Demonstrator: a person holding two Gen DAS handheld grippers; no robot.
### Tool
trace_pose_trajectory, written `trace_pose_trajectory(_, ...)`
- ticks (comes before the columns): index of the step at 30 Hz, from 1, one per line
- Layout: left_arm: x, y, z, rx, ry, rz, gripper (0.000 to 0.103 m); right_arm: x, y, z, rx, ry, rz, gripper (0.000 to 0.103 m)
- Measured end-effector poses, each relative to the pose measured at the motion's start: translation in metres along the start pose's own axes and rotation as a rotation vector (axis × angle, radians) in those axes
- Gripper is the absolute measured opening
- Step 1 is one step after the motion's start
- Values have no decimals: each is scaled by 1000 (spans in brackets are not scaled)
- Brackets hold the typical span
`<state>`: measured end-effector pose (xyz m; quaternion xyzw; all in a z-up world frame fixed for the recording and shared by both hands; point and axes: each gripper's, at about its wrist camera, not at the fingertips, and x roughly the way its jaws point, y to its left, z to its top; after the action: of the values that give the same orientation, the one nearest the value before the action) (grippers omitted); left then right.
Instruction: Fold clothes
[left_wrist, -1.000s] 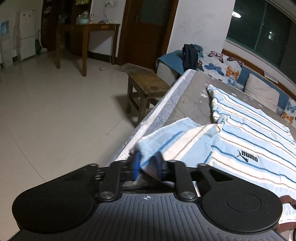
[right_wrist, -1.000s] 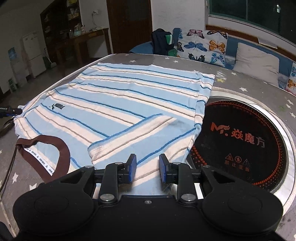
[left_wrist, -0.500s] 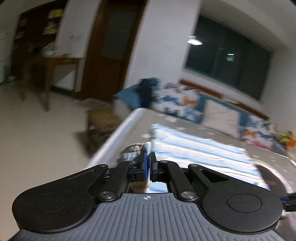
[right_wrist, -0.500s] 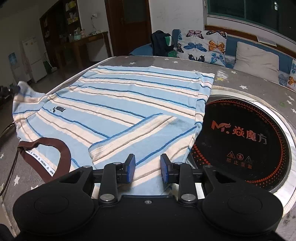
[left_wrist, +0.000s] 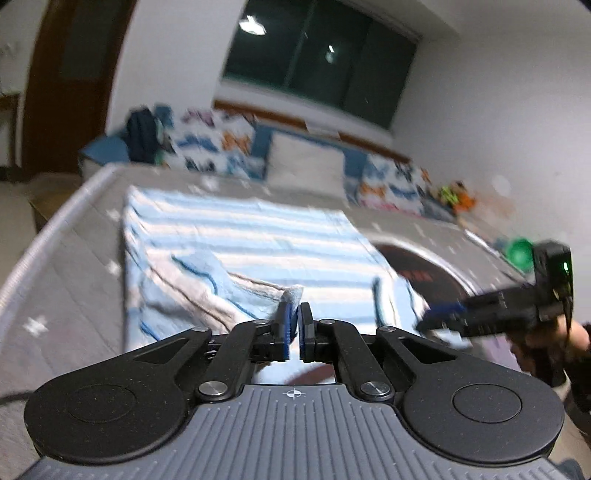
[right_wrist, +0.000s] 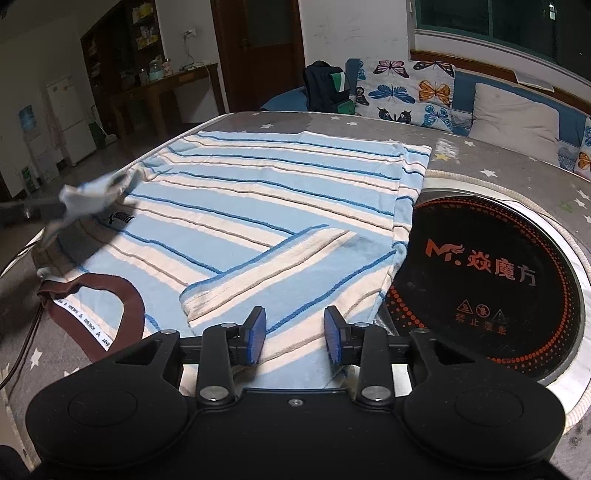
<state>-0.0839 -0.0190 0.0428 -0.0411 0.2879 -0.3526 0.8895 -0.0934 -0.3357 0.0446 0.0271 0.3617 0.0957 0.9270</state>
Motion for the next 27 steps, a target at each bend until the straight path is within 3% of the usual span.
trace_pose_trajectory(1,3,1,-1,8,11,-8,9,0,0,0,-2,0,0,39)
trace_pose_trajectory(3,2,0,-4,32,32,-31,31,0,0,0,-6,2,1,40)
trace_pose_trajectory(4,0,0,-5,45,29,-32,34,0,1,0,-7,3,3,41)
trace_pose_trajectory(11,-17,-4,5,170,-28,0,35,-2,2,2,-16,1,3,42)
trace_pose_trajectory(17,-18,34,21,91,-83,135,33,-4,-2,9,-20,-18,-14,42)
trace_pose_trajectory(23,18,51,18,111,2,203,24,6,-3,17,-39,-25,-27,42)
trace_pose_trajectory(27,42,61,16,127,61,247,24,15,-3,19,-51,-9,-29,42)
